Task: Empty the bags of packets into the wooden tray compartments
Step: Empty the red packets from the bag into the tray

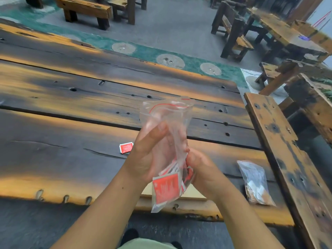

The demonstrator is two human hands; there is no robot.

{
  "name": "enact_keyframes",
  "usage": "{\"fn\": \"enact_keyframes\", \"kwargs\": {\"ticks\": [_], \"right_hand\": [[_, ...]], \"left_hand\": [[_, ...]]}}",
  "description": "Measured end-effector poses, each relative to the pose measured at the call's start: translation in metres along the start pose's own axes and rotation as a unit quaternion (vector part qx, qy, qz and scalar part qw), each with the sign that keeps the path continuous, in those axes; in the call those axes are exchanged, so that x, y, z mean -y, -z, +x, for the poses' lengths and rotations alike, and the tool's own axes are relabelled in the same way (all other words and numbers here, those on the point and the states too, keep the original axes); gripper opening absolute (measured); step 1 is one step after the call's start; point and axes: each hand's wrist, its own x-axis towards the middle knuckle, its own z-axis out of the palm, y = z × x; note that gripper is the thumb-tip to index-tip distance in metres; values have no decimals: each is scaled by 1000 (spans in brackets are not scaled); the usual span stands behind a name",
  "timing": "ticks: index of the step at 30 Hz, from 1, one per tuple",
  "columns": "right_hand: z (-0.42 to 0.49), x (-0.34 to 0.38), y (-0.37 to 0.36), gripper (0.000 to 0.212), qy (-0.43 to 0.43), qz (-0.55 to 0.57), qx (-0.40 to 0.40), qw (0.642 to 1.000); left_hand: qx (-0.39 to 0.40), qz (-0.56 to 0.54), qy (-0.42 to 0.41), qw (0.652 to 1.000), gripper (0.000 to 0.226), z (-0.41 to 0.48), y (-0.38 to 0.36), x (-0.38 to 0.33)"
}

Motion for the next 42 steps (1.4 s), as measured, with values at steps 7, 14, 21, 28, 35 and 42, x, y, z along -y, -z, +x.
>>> {"fn": "enact_keyframes", "kwargs": {"ticks": [7, 14, 21, 28, 35, 42], "right_hand": [[-4, -32, -8, 52, -78, 45, 28, 996], [-9, -71, -13, 33, -176, 118, -39, 977], [-16, -99, -18, 40, -303, 151, -121, 933], [-11, -123, -25, 29, -350, 166, -184, 903], [-3, -131, -32, 28, -344, 203, -204, 894], [-2, -139, -36, 29, -354, 198, -202, 891]], "left_hand": [[-82, -35, 42, 995, 66, -9, 37, 18], [-228, -112, 139, 957, 57, -24, 90, 58], [-327, -108, 240, 908, 69, -49, 139, 103], [-328, -134, 300, 886, 97, -72, 158, 119], [-329, -141, 322, 876, 90, -78, 169, 118], [-340, -136, 350, 862, 81, -84, 180, 123]]}}
